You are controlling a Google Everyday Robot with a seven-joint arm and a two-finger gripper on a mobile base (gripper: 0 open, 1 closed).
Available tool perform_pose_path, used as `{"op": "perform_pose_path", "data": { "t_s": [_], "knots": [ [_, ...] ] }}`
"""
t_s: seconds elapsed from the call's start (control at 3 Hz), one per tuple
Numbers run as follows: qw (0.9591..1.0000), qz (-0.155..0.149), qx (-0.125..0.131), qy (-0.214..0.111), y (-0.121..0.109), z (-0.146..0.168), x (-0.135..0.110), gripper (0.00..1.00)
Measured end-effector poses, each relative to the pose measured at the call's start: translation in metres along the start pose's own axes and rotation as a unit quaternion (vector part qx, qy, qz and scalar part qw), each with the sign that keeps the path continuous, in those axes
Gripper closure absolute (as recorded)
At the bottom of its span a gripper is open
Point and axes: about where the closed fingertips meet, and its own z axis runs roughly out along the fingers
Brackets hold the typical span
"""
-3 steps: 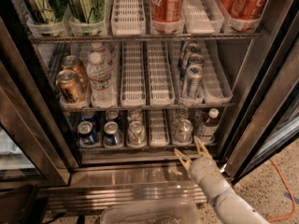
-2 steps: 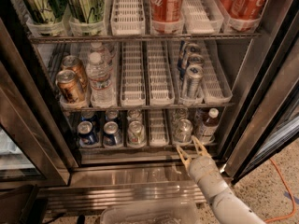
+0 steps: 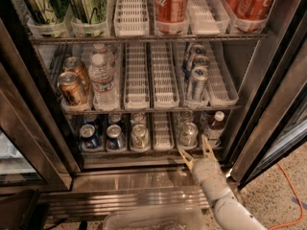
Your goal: Pick 7up can from bottom shelf of fridge
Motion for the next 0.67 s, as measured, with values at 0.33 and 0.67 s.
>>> {"op": "perform_pose_path", "data": {
  "t_s": [0.33, 0.67],
  "knots": [
    [0.9999, 0.006, 0.006, -0.009, 0.0013, 0.0040, -0.0008, 0.30],
    [0.9998, 0.013, 0.010, -0.015, 0.0038, 0.0080, -0.0006, 0.32]
  ]
}}
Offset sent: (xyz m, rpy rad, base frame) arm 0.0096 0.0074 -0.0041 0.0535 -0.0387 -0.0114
